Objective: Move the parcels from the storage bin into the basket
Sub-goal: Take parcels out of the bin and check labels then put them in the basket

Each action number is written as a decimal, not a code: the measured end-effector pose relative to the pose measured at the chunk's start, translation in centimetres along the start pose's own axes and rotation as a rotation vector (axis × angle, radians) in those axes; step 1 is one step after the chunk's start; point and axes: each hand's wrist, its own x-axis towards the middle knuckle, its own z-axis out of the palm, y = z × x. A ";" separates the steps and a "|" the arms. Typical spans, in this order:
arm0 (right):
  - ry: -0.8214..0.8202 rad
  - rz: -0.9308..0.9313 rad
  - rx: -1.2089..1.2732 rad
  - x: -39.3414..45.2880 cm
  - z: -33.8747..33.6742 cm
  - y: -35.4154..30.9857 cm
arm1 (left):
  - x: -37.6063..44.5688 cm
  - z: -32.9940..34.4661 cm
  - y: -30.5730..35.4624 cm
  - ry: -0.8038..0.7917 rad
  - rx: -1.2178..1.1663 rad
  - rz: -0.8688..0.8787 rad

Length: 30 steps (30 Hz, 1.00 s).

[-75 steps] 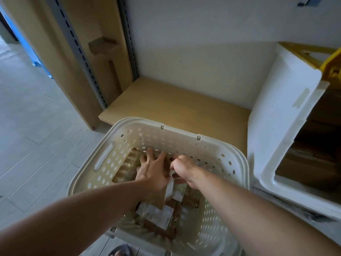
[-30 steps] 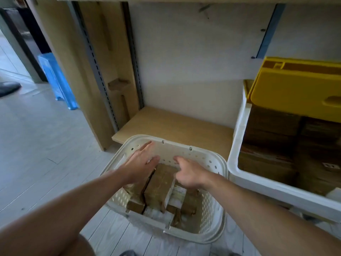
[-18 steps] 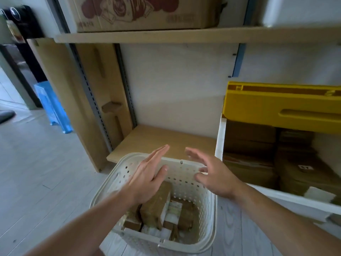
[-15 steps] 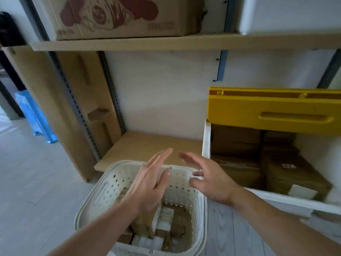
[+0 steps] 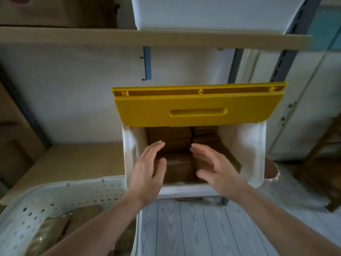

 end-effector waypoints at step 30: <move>0.362 0.286 -0.233 3.0 -3.9 3.8 | 8.7 13.5 4.2 -0.328 -0.858 -1.059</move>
